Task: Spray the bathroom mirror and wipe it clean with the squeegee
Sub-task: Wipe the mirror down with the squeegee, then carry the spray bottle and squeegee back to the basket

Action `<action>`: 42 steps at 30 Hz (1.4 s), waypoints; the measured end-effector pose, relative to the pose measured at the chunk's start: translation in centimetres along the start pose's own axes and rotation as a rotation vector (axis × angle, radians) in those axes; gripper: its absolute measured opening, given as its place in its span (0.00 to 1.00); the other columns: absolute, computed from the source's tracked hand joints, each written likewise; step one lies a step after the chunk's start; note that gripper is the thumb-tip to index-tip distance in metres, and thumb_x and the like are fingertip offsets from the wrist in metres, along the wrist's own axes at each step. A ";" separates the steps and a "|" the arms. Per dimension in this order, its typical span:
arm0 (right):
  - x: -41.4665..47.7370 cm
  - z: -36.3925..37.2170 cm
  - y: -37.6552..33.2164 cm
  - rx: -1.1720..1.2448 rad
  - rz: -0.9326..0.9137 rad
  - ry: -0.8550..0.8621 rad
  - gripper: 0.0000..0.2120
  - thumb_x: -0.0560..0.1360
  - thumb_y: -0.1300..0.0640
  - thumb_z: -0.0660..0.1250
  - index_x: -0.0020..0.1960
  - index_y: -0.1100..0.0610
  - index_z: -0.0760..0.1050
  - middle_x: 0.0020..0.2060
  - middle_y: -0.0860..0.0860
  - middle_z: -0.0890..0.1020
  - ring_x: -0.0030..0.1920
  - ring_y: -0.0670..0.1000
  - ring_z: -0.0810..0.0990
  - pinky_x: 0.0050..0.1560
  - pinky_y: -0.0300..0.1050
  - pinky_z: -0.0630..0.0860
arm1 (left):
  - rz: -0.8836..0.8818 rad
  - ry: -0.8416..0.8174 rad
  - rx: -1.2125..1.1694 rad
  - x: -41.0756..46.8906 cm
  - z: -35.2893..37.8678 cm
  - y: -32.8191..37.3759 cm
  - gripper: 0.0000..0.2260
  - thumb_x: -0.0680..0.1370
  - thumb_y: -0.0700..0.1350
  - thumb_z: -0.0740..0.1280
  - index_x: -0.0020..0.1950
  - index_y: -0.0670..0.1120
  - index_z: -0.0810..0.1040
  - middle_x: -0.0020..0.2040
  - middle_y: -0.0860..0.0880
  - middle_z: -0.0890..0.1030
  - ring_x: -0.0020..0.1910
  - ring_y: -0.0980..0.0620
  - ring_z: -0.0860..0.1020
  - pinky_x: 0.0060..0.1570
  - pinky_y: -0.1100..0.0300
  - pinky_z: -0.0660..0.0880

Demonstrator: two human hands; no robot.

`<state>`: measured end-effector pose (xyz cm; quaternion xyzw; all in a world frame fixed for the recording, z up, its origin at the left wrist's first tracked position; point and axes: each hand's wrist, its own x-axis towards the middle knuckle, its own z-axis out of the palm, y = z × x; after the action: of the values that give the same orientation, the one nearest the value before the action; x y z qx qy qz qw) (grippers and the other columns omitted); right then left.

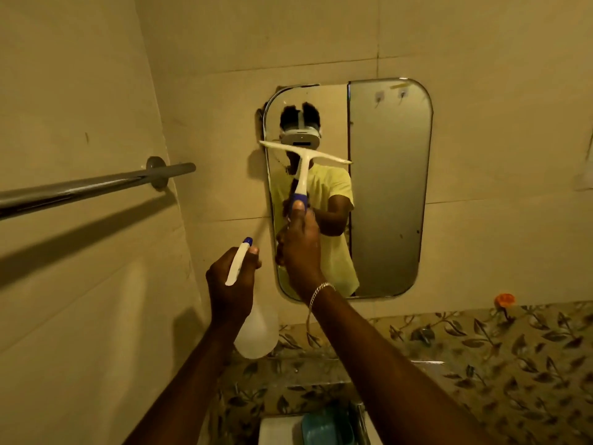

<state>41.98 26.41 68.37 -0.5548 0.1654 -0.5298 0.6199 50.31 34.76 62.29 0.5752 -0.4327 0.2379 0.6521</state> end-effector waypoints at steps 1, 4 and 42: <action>-1.1 -0.9 1.7 -0.028 0.017 -0.006 0.15 0.86 0.42 0.54 0.59 0.51 0.74 0.32 0.48 0.73 0.27 0.41 0.72 0.24 0.33 0.71 | 0.000 -0.007 0.000 -0.1 0.0 -0.1 0.15 0.82 0.48 0.66 0.47 0.38 0.84 0.38 0.46 0.84 0.40 0.53 0.84 0.44 0.72 0.76; -4.0 -4.2 7.0 -0.100 0.058 0.007 0.14 0.85 0.41 0.55 0.55 0.49 0.74 0.33 0.47 0.74 0.26 0.39 0.73 0.27 0.35 0.72 | -0.008 -0.017 -0.023 -0.8 0.2 -0.3 0.13 0.82 0.47 0.66 0.48 0.38 0.84 0.39 0.45 0.85 0.41 0.51 0.84 0.44 0.69 0.78; -20.9 -49.6 6.4 -0.685 0.239 0.487 0.17 0.77 0.51 0.76 0.64 0.49 0.78 0.51 0.50 0.84 0.33 0.45 0.81 0.30 0.39 0.76 | -0.567 -0.836 -0.461 -26.2 24.3 10.3 0.15 0.77 0.60 0.68 0.57 0.78 0.68 0.51 0.79 0.76 0.52 0.81 0.74 0.47 0.81 0.70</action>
<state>-2.36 17.45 38.52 -0.5640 0.5362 -0.4842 0.3998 21.52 18.79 45.05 0.5569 -0.5239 -0.2962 0.5725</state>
